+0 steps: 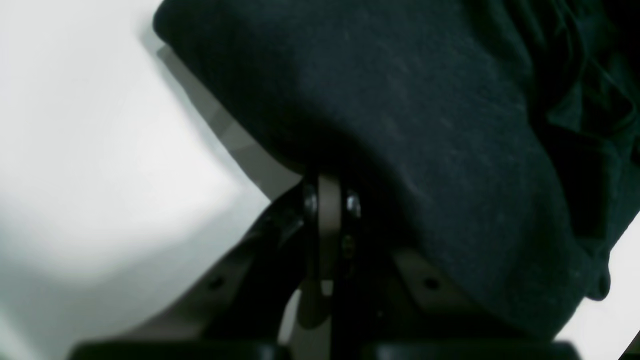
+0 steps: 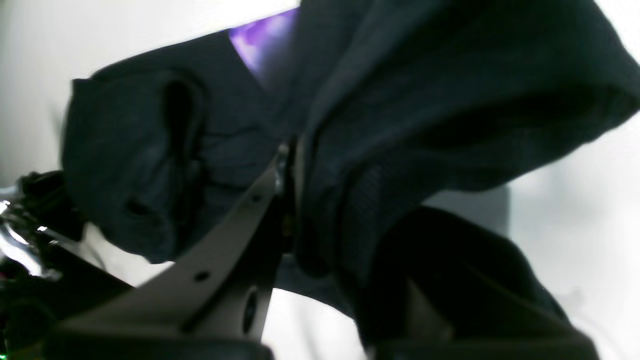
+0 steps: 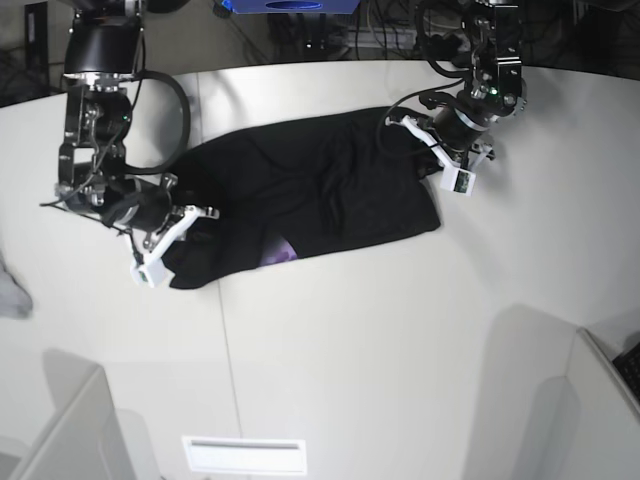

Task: Fold the T-shirt properly
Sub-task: 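Grasp the shirt end with the right gripper and fold it toward the left gripper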

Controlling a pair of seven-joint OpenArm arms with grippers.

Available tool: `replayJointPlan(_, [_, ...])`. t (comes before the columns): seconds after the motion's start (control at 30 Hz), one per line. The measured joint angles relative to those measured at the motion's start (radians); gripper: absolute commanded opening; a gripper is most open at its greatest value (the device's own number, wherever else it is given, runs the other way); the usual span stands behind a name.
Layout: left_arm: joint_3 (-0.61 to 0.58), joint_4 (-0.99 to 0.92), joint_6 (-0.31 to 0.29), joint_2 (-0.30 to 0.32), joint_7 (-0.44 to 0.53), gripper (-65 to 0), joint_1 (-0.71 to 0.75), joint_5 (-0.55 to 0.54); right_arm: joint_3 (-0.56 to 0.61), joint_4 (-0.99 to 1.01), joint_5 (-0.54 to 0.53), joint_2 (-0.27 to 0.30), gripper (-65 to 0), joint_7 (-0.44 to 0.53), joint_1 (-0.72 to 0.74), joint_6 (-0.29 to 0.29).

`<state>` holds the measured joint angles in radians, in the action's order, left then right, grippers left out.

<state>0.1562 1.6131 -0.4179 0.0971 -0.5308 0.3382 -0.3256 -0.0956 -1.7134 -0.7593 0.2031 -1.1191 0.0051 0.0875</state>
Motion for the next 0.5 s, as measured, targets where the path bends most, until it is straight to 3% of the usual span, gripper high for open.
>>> replayJointPlan(0.13, [-0.001, 0.002, 0.092, 0.006, 0.005, -65.0, -0.003, -0.011, 0.004, -0.072, 0.0, -0.035, -65.0, -0.01, -0.029, -0.028])
replayJointPlan(0.3, [-0.003, 0.002, 0.101, 0.022, 0.007, -65.0, -0.009, -0.009, 0.061, -0.142, -0.002, -0.039, -65.0, 0.0, -0.047, -0.029])
replayJointPlan(0.5, [-0.008, -0.001, 0.105, 0.023, 0.0, -65.0, -0.019, 0.0, 0.065, -0.193, 0.001, -0.093, -65.0, -0.008, -0.086, -0.028])
